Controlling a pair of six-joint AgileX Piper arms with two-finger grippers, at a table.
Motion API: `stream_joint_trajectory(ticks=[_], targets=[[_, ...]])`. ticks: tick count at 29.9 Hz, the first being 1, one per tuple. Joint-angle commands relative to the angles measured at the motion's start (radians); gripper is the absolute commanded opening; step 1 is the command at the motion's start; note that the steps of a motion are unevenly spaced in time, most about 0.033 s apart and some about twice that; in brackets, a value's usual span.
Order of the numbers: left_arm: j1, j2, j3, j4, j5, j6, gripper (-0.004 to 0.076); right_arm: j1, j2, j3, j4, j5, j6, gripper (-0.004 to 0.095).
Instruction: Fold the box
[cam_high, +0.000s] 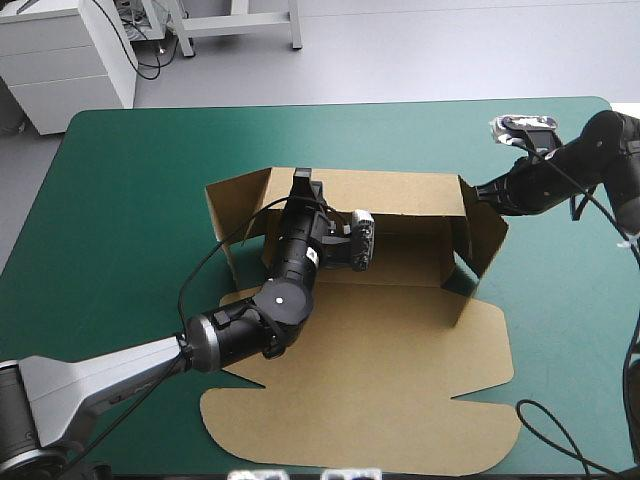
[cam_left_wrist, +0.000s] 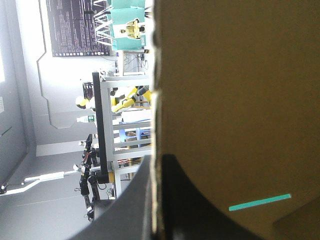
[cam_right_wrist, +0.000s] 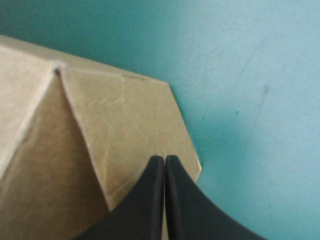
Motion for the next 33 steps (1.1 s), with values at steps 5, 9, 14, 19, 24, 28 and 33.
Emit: stream_joint_trajectory(ticks=[5, 9, 14, 19, 24, 28, 33], targets=[[-0.001, -0.049, -0.026, 0.066, 0.031, -0.008, -0.0008, 0.002, -0.183, 0.191, 0.091, -0.071, -0.108, 0.0000], [-0.001, -0.049, -0.026, 0.066, 0.031, -0.008, -0.0008, 0.002, -0.259, 0.309, 0.170, -0.162, -0.179, 0.0000], [-0.001, -0.049, -0.026, 0.066, 0.031, -0.008, -0.0008, 0.002, -0.336, 0.474, 0.295, -0.291, -0.311, 0.0000], [-0.001, -0.049, -0.026, 0.066, 0.031, -0.008, -0.0008, 0.002, -0.371, 0.629, 0.440, -0.420, -0.467, 0.0000], [-0.001, -0.049, -0.026, 0.066, 0.031, -0.008, -0.0008, 0.002, -0.369, 0.718, 0.476, -0.546, -0.577, 0.0000], [-0.001, -0.049, -0.026, 0.066, 0.031, -0.008, -0.0008, 0.002, -0.369, 0.719, 0.476, -0.573, -0.683, 0.0030], [-0.001, -0.049, -0.026, 0.066, 0.031, -0.008, -0.0008, 0.002, -0.369, 0.712, 0.476, -0.543, -0.709, 0.0274]])
